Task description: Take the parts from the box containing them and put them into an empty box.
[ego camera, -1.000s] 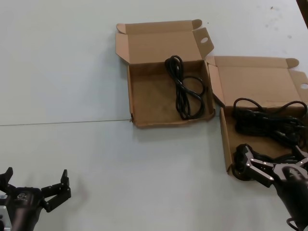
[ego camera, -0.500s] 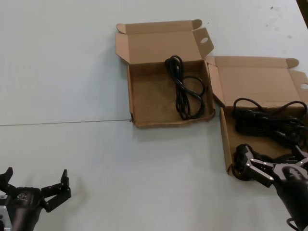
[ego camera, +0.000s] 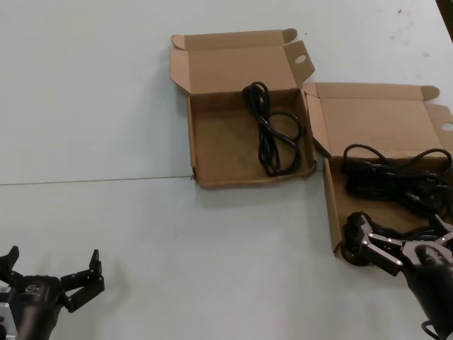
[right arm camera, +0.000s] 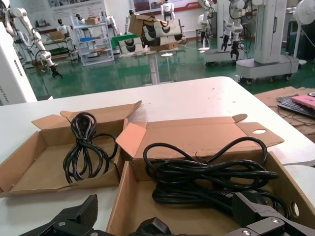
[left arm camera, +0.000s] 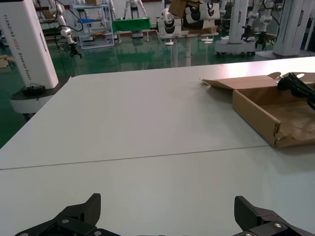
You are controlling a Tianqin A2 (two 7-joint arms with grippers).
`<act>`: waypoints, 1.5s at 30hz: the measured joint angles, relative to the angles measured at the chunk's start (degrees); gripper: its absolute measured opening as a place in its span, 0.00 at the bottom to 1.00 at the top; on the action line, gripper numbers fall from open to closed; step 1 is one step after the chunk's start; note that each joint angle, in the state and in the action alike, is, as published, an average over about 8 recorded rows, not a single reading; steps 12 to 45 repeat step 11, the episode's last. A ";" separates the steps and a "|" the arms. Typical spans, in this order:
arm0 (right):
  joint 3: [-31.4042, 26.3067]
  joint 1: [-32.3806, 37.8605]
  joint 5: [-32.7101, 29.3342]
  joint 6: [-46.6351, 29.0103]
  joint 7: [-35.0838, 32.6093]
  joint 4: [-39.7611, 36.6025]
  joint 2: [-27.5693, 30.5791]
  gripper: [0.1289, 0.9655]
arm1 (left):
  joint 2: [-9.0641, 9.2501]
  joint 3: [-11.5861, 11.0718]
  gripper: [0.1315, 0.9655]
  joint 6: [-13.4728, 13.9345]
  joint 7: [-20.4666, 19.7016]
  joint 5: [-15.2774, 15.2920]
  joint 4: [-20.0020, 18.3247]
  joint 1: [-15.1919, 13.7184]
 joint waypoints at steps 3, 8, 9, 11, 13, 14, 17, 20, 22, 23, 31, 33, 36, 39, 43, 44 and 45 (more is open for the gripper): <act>0.00 0.00 0.00 0.00 0.00 0.00 0.00 1.00 | 0.00 0.00 1.00 0.00 0.00 0.00 0.00 0.00; 0.00 0.00 0.00 0.00 0.00 0.00 0.00 1.00 | 0.00 0.00 1.00 0.00 0.00 0.00 0.00 0.00; 0.00 0.00 0.00 0.00 0.00 0.00 0.00 1.00 | 0.00 0.00 1.00 0.00 0.00 0.00 0.00 0.00; 0.00 0.00 0.00 0.00 0.00 0.00 0.00 1.00 | 0.00 0.00 1.00 0.00 0.00 0.00 0.00 0.00; 0.00 0.00 0.00 0.00 0.00 0.00 0.00 1.00 | 0.00 0.00 1.00 0.00 0.00 0.00 0.00 0.00; 0.00 0.00 0.00 0.00 0.00 0.00 0.00 1.00 | 0.00 0.00 1.00 0.00 0.00 0.00 0.00 0.00; 0.00 0.00 0.00 0.00 0.00 0.00 0.00 1.00 | 0.00 0.00 1.00 0.00 0.00 0.00 0.00 0.00; 0.00 0.00 0.00 0.00 0.00 0.00 0.00 1.00 | 0.00 0.00 1.00 0.00 0.00 0.00 0.00 0.00; 0.00 0.00 0.00 0.00 0.00 0.00 0.00 1.00 | 0.00 0.00 1.00 0.00 0.00 0.00 0.00 0.00; 0.00 0.00 0.00 0.00 0.00 0.00 0.00 1.00 | 0.00 0.00 1.00 0.00 0.00 0.00 0.00 0.00; 0.00 0.00 0.00 0.00 0.00 0.00 0.00 1.00 | 0.00 0.00 1.00 0.00 0.00 0.00 0.00 0.00; 0.00 0.00 0.00 0.00 0.00 0.00 0.00 1.00 | 0.00 0.00 1.00 0.00 0.00 0.00 0.00 0.00; 0.00 0.00 0.00 0.00 0.00 0.00 0.00 1.00 | 0.00 0.00 1.00 0.00 0.00 0.00 0.00 0.00; 0.00 0.00 0.00 0.00 0.00 0.00 0.00 1.00 | 0.00 0.00 1.00 0.00 0.00 0.00 0.00 0.00; 0.00 0.00 0.00 0.00 0.00 0.00 0.00 1.00 | 0.00 0.00 1.00 0.00 0.00 0.00 0.00 0.00; 0.00 0.00 0.00 0.00 0.00 0.00 0.00 1.00 | 0.00 0.00 1.00 0.00 0.00 0.00 0.00 0.00; 0.00 0.00 0.00 0.00 0.00 0.00 0.00 1.00 | 0.00 0.00 1.00 0.00 0.00 0.00 0.00 0.00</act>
